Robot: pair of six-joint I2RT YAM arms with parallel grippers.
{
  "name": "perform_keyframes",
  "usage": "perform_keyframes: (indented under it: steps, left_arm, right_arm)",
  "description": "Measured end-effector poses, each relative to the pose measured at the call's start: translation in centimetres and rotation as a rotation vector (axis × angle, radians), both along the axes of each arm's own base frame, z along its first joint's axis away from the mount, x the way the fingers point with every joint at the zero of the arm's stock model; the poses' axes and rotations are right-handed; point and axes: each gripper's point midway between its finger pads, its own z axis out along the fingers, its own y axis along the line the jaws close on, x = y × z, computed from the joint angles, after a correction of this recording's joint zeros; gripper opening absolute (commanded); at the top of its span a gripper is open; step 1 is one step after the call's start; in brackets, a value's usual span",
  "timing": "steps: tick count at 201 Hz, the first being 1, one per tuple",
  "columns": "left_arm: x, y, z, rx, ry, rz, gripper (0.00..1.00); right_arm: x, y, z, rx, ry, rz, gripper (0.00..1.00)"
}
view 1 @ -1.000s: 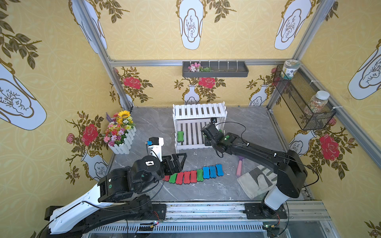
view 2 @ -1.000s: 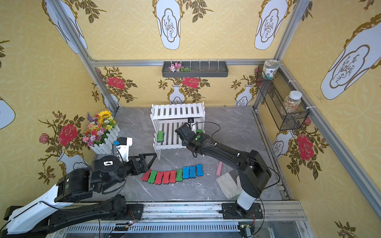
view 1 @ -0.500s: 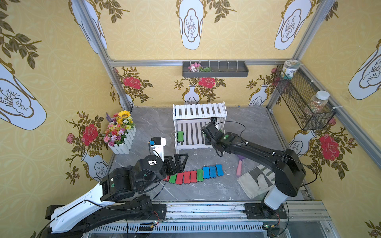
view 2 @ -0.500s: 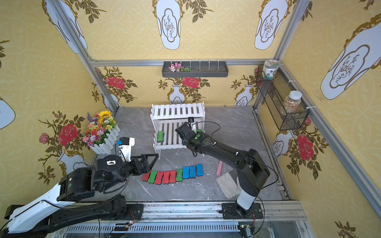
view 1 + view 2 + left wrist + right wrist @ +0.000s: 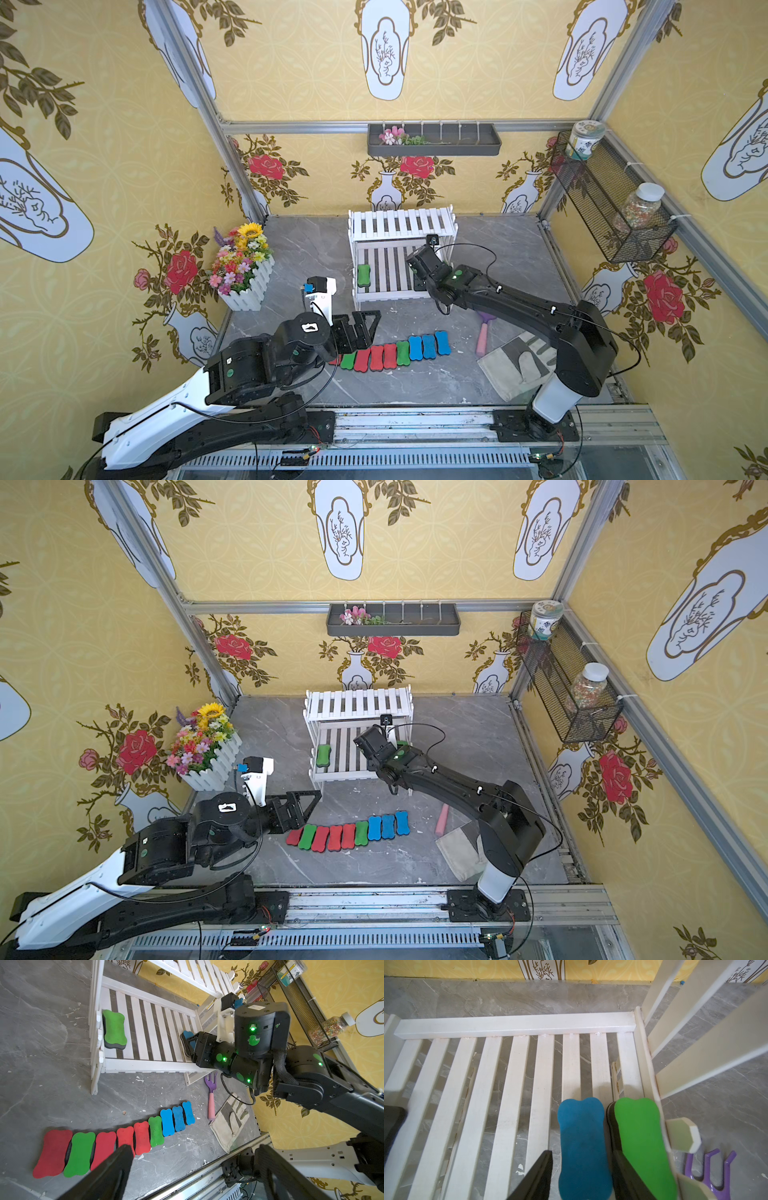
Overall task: Remove the whiteboard erasers from the shelf
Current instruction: Pick up the whiteboard eraser from the shelf.
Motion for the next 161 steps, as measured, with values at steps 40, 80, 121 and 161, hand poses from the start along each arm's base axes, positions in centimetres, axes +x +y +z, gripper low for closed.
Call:
perform_keyframes:
  steps: [40, 80, 121, 161]
  left_arm:
    - [0.0, -0.3, 0.1, -0.002, -0.002, -0.005, 0.99]
    - [0.0, -0.2, 0.2, -0.007, -0.004, -0.005, 1.00]
    - [0.1, -0.3, 0.1, -0.001, -0.002, -0.005, 1.00]
    - [0.2, -0.6, -0.2, 0.017, 0.000, -0.008, 0.99]
  right_arm:
    - [0.4, -0.2, -0.8, -0.023, 0.011, -0.015, 0.51]
    - [1.0, 0.2, -1.3, -0.022, 0.005, -0.023, 0.45]
    - [0.6, 0.5, -2.0, -0.010, 0.034, -0.003, 0.48]
    - [0.5, 0.5, -2.3, -0.007, 0.049, 0.001, 0.45]
